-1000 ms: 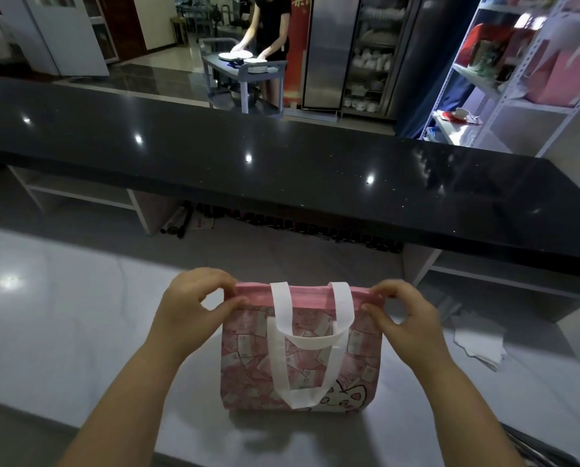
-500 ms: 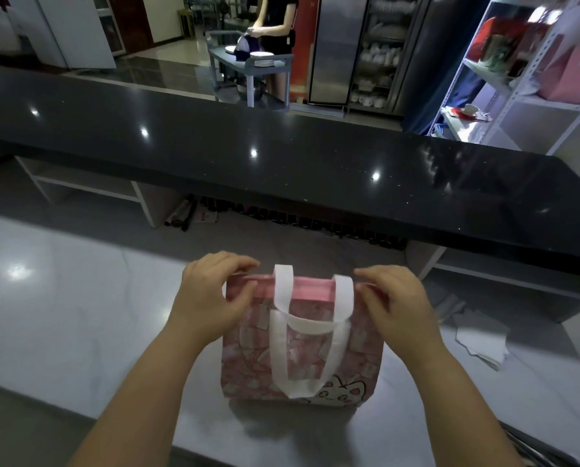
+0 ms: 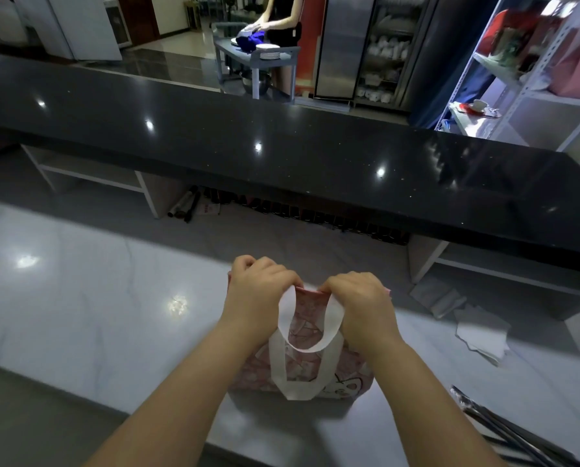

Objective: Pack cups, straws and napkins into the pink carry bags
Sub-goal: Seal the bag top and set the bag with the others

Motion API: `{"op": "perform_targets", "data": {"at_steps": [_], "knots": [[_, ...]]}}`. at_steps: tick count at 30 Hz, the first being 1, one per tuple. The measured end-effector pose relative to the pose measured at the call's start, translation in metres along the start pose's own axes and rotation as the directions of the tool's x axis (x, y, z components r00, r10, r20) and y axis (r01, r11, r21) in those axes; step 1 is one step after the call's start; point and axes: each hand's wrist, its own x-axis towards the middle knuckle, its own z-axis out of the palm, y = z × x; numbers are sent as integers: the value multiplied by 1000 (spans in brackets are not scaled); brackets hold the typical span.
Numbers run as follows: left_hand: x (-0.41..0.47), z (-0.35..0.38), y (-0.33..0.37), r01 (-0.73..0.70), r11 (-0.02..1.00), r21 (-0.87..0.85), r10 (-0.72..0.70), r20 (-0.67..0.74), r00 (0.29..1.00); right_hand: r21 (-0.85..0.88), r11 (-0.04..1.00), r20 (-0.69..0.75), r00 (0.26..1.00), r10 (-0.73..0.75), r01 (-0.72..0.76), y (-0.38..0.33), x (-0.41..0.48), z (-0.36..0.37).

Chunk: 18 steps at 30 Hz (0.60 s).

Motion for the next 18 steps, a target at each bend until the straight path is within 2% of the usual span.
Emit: {"op": "perform_targets", "data": {"at_steps": [3, 5, 9, 14, 16, 18], "knots": [[-4, -1, -3, -38, 999, -23, 38, -30, 999, 43, 996, -12, 997, -72, 72, 4, -3, -2], [-10, -6, -12, -52, 997, -59, 50, -45, 998, 31, 999, 9, 999, -39, 39, 13, -8, -7], [-16, -12, -28, 40, 996, -80, -45, -59, 997, 41, 996, -54, 995, 81, -78, 25, -14, -12], [-11, -10, -24, 92, 988, -123, -109, -134, 985, 90, 996, -126, 992, 17, -6, 25, -10, -8], [-11, -12, -31, 108, 981, -161, -127, -109, 986, 99, 994, -94, 994, 59, -50, 33, -11, -8], [-15, -18, -44, 181, 940, -288, -194, -17, 981, 141, 979, -33, 988, 151, -145, 45, -16, -10]]}}
